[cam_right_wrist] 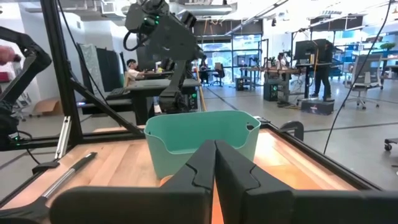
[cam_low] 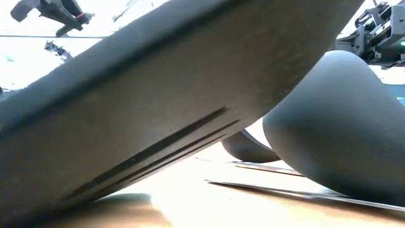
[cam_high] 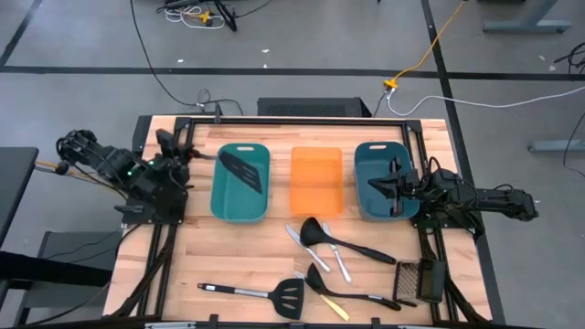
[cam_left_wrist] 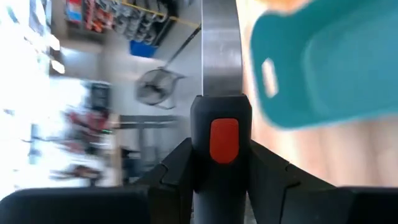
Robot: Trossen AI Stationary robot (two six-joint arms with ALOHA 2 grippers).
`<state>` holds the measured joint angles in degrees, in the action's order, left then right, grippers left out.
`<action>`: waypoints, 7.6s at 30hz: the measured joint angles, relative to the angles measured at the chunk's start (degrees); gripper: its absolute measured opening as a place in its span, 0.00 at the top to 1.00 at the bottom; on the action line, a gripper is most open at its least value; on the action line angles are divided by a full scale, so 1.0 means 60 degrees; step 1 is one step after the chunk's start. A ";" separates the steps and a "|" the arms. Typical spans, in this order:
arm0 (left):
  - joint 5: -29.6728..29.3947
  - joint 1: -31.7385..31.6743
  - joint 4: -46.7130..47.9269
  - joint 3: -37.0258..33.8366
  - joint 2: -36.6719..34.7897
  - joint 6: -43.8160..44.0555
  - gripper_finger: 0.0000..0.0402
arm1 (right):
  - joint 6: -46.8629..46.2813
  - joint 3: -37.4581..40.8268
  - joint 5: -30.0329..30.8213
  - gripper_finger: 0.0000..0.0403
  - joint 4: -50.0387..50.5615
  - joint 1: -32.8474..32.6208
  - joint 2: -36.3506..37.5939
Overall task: Pick & Place Kitchen Items
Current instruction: Put the gray spatula into the green bin, then put the yellow table knife into the orange bin
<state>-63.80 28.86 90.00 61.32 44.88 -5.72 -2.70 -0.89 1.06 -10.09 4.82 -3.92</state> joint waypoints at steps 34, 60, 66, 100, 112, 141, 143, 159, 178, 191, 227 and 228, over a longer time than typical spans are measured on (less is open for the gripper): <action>0.0365 -0.2462 -0.3902 -0.2149 0.1913 -0.8711 0.71 | 0.0044 0.0000 0.0255 0.96 0.0186 -0.0004 0.0000; 0.4044 -0.5072 -0.5296 -0.2149 0.3484 -1.0617 0.71 | 0.0055 -0.0004 0.0270 0.96 0.0211 -0.0004 -0.0055; 0.4785 -0.5727 -0.5488 -0.2146 0.4053 -1.0745 0.71 | 0.0081 -0.0004 0.0270 0.96 0.0227 -0.0004 -0.0084; 0.6992 -0.2973 -0.6782 0.0302 0.1694 -0.2675 0.69 | 0.0069 -0.0004 0.0245 0.96 0.0277 -0.0004 -0.0095; 0.7794 -0.2342 -1.3071 -0.4077 -0.1307 -0.0372 0.99 | 0.0073 -0.0007 0.0248 0.96 0.0270 0.0000 -0.0095; 0.7156 -0.2513 -1.5999 -0.8295 -0.4271 -0.1242 1.00 | 0.0127 -0.0007 0.0251 0.96 0.0216 0.0000 -0.0095; 0.7008 -0.2513 -1.5829 -0.8298 -0.4486 -0.1111 1.00 | 0.0100 -0.0007 0.0251 0.96 0.0231 -0.0002 -0.0095; 0.7073 -0.2513 -1.5854 -0.8287 -0.4815 -0.0950 0.99 | 0.0121 -0.0007 0.0468 0.96 0.0251 -0.0004 -0.0095; 0.7029 -0.2513 -1.6262 -0.8287 -0.4815 -0.1187 0.97 | 0.0124 -0.0007 0.0685 0.96 0.0211 0.0000 -0.0095; 0.6996 -0.2513 -1.6272 -0.8287 -0.4815 -0.1195 0.95 | 0.0384 -0.0007 0.1035 0.96 -0.0692 -0.0011 -0.0099; 0.6993 -0.2514 -1.6247 -0.8287 -0.4815 -0.1182 0.97 | 0.1260 -0.1333 0.2446 0.96 -0.3032 -0.1443 -0.5365; 0.6993 -0.2513 -1.6247 -0.8287 -0.4815 -0.1184 0.97 | 0.1260 -0.1333 0.2422 0.96 -0.3053 -0.1446 -0.5410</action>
<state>-21.85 13.78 -7.49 11.60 15.99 -12.82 4.86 -8.88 15.59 -28.40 -3.86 -36.38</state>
